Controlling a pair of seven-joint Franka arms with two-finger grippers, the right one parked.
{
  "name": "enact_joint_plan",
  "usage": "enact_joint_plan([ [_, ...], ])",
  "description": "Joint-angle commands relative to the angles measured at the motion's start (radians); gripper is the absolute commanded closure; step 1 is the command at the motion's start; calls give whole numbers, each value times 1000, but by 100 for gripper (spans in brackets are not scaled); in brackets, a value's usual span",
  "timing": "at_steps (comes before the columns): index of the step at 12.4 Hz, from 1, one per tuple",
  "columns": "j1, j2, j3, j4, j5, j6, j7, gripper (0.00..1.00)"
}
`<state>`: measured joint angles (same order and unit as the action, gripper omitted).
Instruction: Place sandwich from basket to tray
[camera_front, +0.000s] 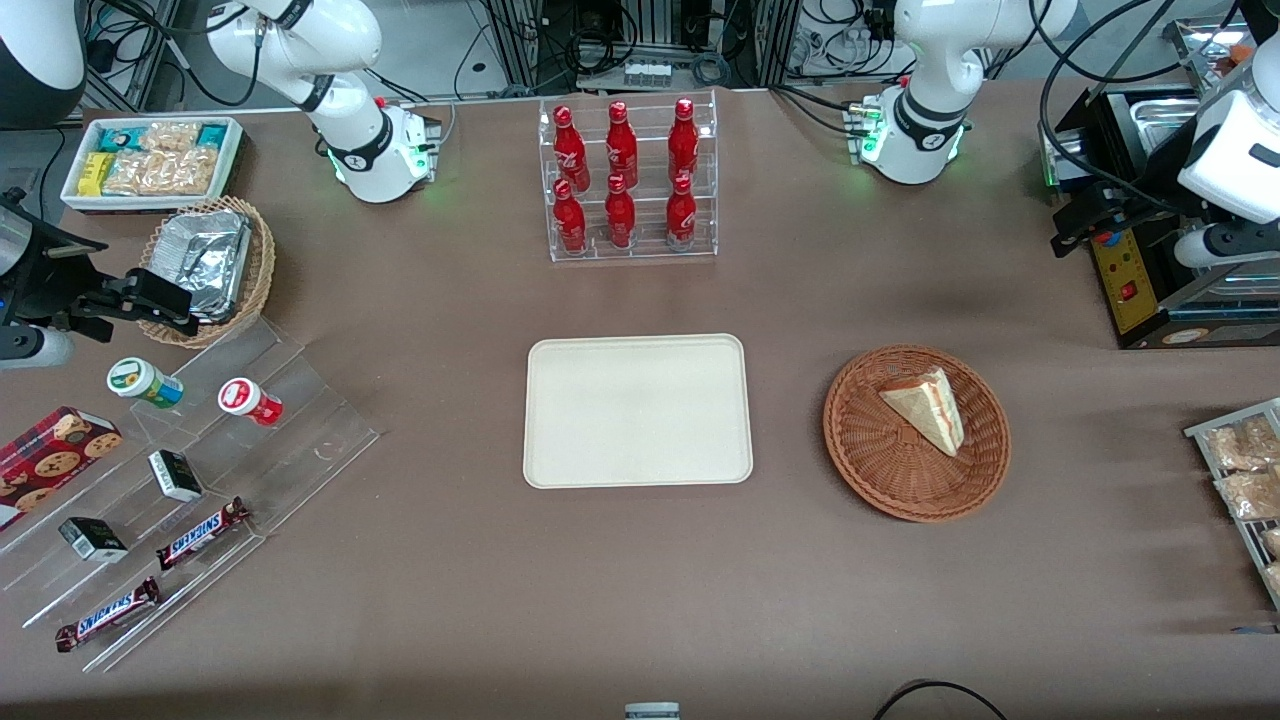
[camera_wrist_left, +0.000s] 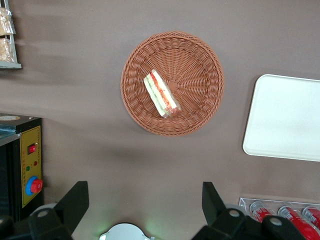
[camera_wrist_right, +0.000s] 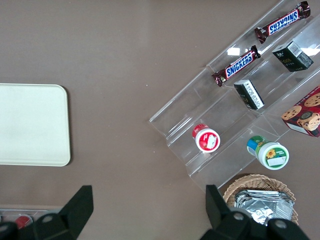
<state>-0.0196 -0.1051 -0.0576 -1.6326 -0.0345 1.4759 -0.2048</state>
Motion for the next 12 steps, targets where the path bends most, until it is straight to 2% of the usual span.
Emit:
enact_joint_plan([
  [1,4,5,-1,2,4,-19,43,0],
  [6,-2,10,-4,-1,4,-20,47,0],
  [9,-2,62,-4,-1,7,4,42,0],
  [10,-2,97,-4,-3,8,36,15,0],
  [12,-2,184,-7,-26,7,116,-220,1],
])
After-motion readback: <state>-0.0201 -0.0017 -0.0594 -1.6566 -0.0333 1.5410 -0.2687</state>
